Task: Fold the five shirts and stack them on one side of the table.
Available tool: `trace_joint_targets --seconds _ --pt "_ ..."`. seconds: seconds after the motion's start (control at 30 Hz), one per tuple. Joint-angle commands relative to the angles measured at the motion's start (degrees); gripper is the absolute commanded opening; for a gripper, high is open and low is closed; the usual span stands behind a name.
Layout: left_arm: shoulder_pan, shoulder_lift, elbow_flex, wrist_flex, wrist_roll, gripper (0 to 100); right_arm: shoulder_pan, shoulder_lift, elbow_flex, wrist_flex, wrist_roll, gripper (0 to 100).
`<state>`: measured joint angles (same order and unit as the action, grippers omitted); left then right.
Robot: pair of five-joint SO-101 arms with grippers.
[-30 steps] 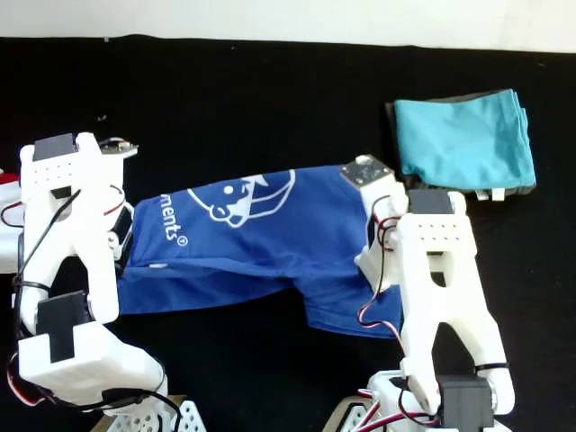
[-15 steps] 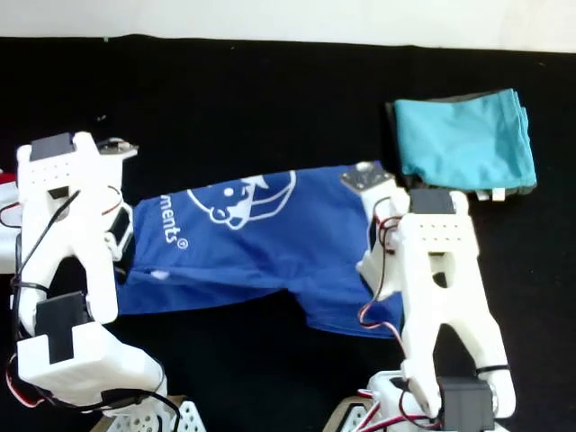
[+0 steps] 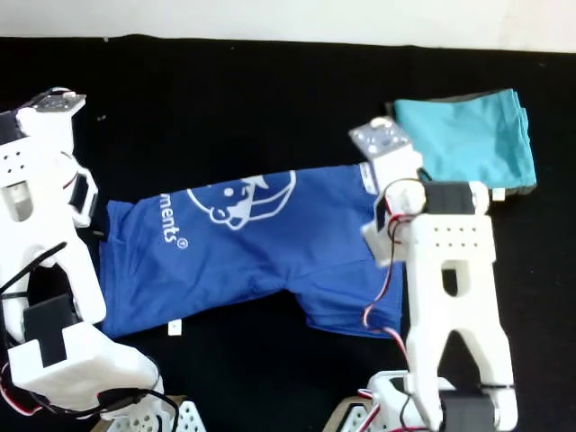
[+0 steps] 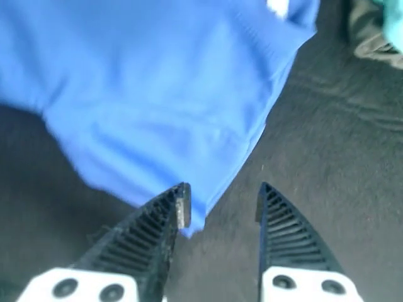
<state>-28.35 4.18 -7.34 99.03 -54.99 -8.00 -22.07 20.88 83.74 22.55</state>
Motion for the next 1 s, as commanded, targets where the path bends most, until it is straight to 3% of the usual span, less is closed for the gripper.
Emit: trace_joint_targets --seconds 0.0,0.2,0.4,0.7,0.97 --pt "4.70 1.63 2.42 -6.68 9.05 19 -2.24 5.49 -2.59 -7.43 -5.27 17.3" --pt "7.08 12.70 2.24 -20.48 19.60 14 -6.99 18.77 -9.36 -12.70 -6.24 17.3" --pt "2.59 23.96 -9.71 -24.88 26.11 7 -6.64 35.65 -22.02 -12.97 -6.07 17.3" --pt "-0.40 41.89 -30.90 -21.01 29.80 7 -3.03 60.09 -46.37 -11.21 -6.24 17.3" --pt "-0.92 49.45 -46.99 -10.46 30.33 7 -2.68 65.89 -65.01 -0.31 -6.24 17.3"
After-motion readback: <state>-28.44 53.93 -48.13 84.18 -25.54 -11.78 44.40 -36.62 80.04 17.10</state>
